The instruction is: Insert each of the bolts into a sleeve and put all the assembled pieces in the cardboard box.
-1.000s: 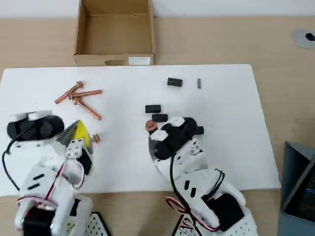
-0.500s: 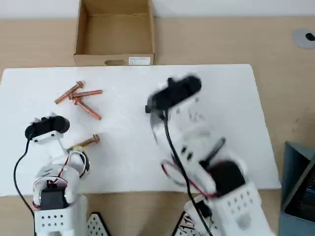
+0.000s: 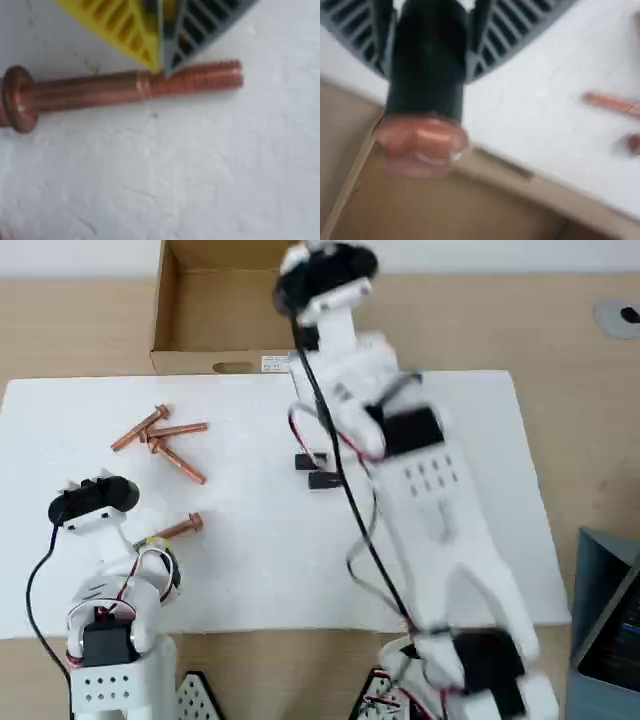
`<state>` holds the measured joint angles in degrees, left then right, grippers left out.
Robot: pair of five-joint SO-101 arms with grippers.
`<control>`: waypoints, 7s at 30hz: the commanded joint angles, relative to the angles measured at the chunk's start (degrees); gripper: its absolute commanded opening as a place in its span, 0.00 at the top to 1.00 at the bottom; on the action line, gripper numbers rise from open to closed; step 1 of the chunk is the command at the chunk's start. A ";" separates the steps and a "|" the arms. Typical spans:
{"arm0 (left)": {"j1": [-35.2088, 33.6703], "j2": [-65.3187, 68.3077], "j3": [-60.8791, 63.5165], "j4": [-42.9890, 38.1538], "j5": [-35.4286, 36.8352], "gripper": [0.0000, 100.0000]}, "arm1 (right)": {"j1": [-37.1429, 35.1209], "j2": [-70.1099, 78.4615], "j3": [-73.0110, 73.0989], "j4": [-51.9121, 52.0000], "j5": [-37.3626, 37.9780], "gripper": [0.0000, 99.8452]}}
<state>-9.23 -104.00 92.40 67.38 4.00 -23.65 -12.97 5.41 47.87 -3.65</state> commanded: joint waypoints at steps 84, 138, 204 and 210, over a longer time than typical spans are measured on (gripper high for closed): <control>-1.32 -0.40 -0.35 0.18 0.00 1.00 | 0.04 47.96 -83.30 54.68 30.68 0.89; -1.32 -0.40 -0.26 0.18 0.00 1.00 | -0.92 25.36 -1.36 30.24 64.18 0.83; -0.53 0.04 -6.51 1.32 -1.93 1.00 | 16.04 -14.37 -3.47 53.98 25.05 0.99; -0.18 6.02 -18.02 4.22 -2.29 1.00 | 22.55 -18.86 7.43 52.92 25.32 0.99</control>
<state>-9.93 -102.15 82.29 70.81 2.07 -3.96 -28.35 9.54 100.88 22.02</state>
